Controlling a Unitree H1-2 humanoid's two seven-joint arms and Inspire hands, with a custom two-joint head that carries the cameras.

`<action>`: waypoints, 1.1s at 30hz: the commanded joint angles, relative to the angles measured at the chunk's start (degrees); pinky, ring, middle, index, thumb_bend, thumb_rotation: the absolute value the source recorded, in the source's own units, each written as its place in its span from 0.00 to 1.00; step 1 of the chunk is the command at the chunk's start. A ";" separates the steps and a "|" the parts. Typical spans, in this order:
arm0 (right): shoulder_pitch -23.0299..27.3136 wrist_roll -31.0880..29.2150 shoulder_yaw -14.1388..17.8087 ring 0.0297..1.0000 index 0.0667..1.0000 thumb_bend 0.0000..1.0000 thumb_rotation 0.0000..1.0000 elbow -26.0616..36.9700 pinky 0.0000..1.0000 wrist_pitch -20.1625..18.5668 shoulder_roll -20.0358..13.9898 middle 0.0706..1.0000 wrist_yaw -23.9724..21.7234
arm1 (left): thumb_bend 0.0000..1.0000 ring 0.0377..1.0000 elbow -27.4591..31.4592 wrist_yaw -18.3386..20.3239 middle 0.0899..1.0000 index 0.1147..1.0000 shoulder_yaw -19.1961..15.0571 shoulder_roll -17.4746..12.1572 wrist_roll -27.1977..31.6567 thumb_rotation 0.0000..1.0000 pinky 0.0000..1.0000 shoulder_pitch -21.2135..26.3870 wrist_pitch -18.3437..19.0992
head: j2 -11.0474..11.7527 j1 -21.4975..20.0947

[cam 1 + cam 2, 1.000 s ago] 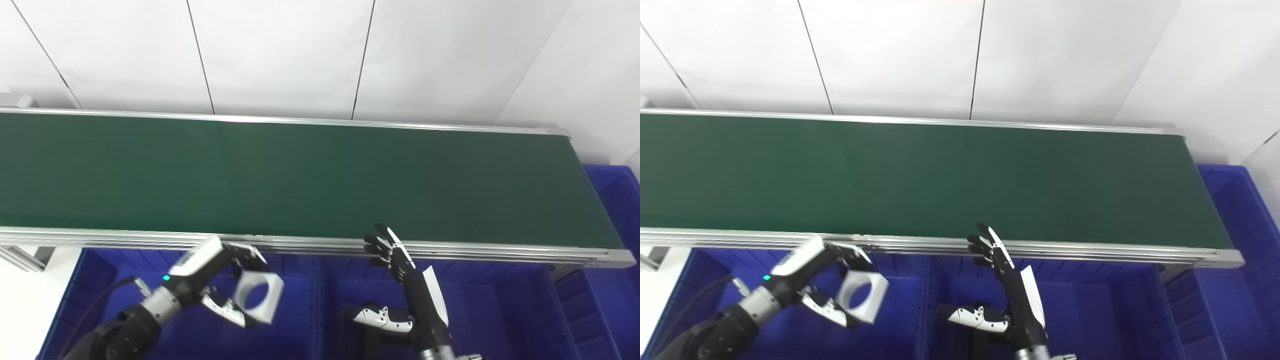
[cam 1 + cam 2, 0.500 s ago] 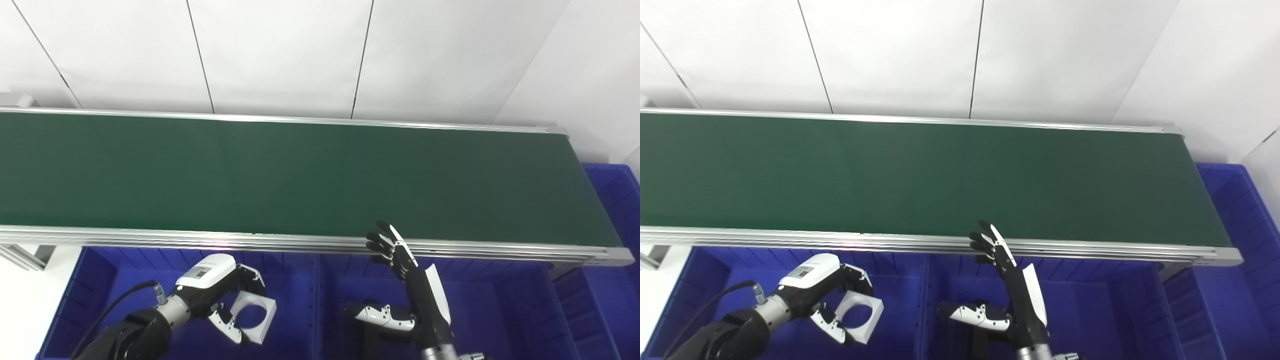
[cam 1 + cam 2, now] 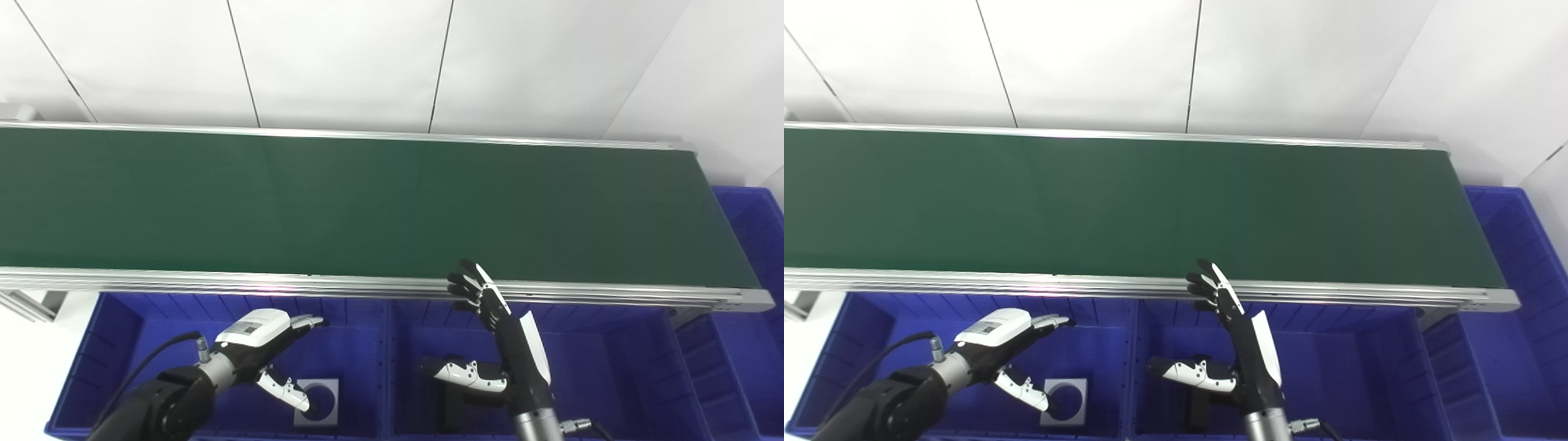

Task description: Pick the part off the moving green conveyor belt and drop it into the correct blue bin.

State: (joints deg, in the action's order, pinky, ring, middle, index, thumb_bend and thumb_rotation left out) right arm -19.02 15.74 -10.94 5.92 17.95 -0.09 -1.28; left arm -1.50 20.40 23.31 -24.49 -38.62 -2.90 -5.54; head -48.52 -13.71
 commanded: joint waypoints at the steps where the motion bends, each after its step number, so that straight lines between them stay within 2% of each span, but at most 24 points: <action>1: -0.01 -0.70 -0.18 0.80 0.92 0.89 0.35 2.40 0.72 -0.48 0.50 0.83 0.31 | 0.97 0.88 -0.49 -1.30 0.91 0.90 -3.13 -0.65 10.49 0.49 0.80 -0.08 -6.33 | 0.00 -0.30; 3: -0.15 -0.77 -0.33 0.81 0.93 0.89 0.35 2.69 0.72 -1.22 0.34 0.83 -0.09 | 0.96 0.89 -2.43 0.46 0.90 0.88 -5.97 0.57 22.19 0.44 0.81 -0.87 -9.89 | 0.21 -0.55; 5: -0.33 -0.47 -0.48 0.81 0.93 0.89 0.35 2.94 0.72 -1.87 0.11 0.84 -0.36 | 0.96 0.87 -3.95 1.03 0.88 0.86 -8.11 2.15 30.39 0.43 0.80 -1.76 -12.89 | 0.42 -0.66; 8: -0.61 -0.27 -0.64 0.81 0.93 0.90 0.36 3.21 0.73 -2.34 -0.20 0.84 -0.48 | 0.95 0.82 -5.21 0.46 0.83 0.83 -10.15 4.35 36.26 0.43 0.77 -3.02 -16.52 | 0.70 -0.40; 11: -0.89 -0.34 -0.67 0.81 0.92 0.90 0.35 3.51 0.73 -2.83 -0.46 0.84 -0.53 | 0.91 0.80 -6.31 -0.47 0.83 0.82 -11.99 6.86 40.19 0.39 0.75 -4.29 -20.48 | 0.83 0.10; 18: -1.60 0.01 -0.56 0.81 0.92 0.91 0.36 4.44 0.73 -4.39 -1.12 0.84 -0.76 | 0.88 0.83 -6.44 -0.29 0.84 0.83 -15.91 11.64 44.20 0.32 0.78 -6.41 -21.37 | 1.82 2.42; 22: -1.88 0.34 -0.61 0.82 0.93 0.90 0.37 4.85 0.74 -5.25 -1.51 0.84 -0.80 | 0.89 0.84 -6.03 -0.08 0.84 0.84 -16.98 13.48 45.85 0.29 0.80 -7.44 -21.27 | 1.96 2.58; 33: -1.65 0.28 -0.67 0.82 0.93 0.90 0.35 4.56 0.74 -5.72 -1.77 0.85 -0.61 | 0.89 0.82 -5.21 -1.97 0.83 0.82 -19.22 16.85 43.64 0.24 0.79 -9.00 -21.34 | 2.27 2.78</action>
State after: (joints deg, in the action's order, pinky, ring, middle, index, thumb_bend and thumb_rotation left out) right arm -21.03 16.10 -11.48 8.35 12.41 -2.04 -2.02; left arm -8.58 19.41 4.73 -8.22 5.38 -11.91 -24.55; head -46.23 -10.99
